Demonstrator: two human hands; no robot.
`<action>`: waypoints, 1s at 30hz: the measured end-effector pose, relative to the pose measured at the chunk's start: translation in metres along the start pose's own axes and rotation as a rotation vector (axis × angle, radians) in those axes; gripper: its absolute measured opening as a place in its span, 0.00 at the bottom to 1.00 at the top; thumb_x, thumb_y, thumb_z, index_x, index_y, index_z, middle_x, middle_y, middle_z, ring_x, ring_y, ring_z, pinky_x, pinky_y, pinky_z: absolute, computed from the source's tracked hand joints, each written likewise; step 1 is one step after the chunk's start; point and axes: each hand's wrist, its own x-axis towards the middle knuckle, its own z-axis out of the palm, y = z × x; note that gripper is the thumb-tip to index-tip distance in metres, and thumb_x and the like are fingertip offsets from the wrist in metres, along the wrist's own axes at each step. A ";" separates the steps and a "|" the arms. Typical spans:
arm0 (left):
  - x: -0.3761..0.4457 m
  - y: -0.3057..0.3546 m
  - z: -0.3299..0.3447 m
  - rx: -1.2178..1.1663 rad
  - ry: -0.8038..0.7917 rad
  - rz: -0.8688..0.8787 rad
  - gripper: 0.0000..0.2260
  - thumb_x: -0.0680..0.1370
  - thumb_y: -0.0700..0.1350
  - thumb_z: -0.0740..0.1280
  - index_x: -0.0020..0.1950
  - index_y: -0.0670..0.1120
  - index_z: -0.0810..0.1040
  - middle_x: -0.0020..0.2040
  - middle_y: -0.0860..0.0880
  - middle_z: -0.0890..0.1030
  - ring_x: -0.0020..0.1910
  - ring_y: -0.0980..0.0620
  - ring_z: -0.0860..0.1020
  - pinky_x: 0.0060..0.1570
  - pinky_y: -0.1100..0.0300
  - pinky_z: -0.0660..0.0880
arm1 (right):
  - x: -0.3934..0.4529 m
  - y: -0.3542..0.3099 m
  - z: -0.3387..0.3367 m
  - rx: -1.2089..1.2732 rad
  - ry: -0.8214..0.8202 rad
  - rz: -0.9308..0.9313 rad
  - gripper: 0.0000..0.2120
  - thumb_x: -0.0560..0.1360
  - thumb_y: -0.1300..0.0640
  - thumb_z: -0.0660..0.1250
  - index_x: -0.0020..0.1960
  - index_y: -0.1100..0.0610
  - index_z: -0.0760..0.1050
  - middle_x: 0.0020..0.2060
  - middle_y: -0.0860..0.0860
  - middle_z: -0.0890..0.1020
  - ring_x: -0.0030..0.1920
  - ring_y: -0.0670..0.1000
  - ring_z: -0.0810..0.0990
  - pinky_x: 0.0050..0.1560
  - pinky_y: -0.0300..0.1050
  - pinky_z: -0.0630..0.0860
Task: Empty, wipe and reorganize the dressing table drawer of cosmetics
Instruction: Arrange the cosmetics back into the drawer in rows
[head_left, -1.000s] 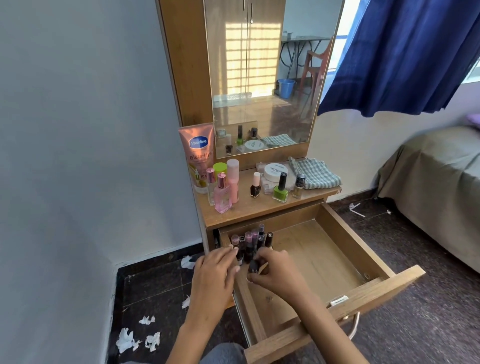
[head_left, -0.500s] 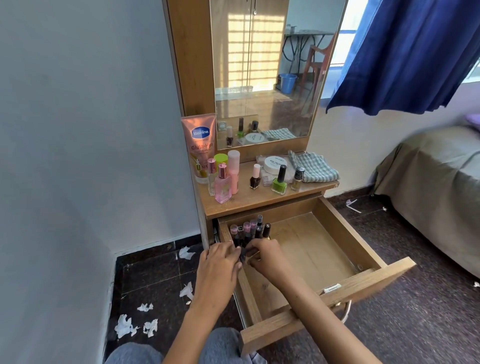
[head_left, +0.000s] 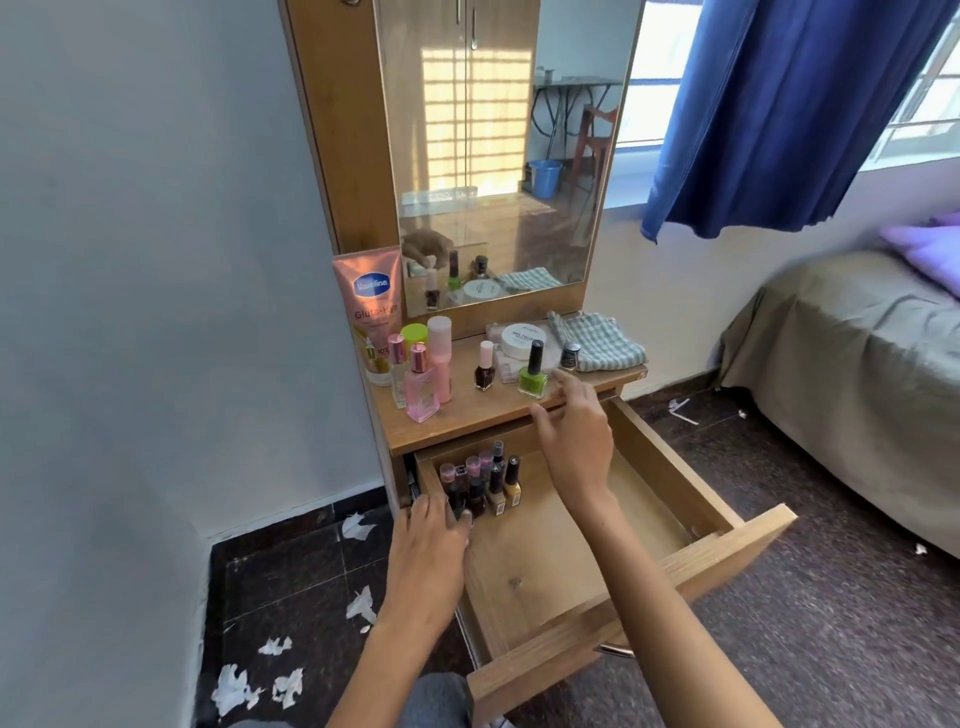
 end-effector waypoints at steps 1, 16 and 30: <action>0.000 0.000 0.001 -0.004 0.006 0.006 0.16 0.59 0.41 0.81 0.45 0.48 0.85 0.43 0.45 0.79 0.44 0.45 0.79 0.40 0.50 0.77 | 0.006 -0.001 0.002 -0.022 -0.002 0.005 0.22 0.75 0.55 0.70 0.67 0.55 0.72 0.60 0.53 0.77 0.48 0.49 0.81 0.50 0.45 0.77; -0.002 0.000 -0.010 -0.059 -0.085 -0.044 0.18 0.82 0.46 0.55 0.72 0.55 0.66 0.69 0.50 0.65 0.70 0.51 0.61 0.68 0.53 0.55 | 0.021 0.004 0.019 -0.080 -0.051 0.040 0.12 0.75 0.52 0.70 0.56 0.56 0.77 0.52 0.51 0.80 0.51 0.52 0.79 0.44 0.44 0.74; -0.003 0.003 -0.013 -0.084 -0.082 -0.079 0.17 0.82 0.46 0.56 0.71 0.54 0.67 0.69 0.50 0.65 0.69 0.50 0.62 0.66 0.53 0.55 | -0.056 0.010 0.014 -0.298 -0.672 0.155 0.11 0.72 0.53 0.73 0.53 0.54 0.78 0.51 0.50 0.82 0.50 0.51 0.80 0.44 0.43 0.74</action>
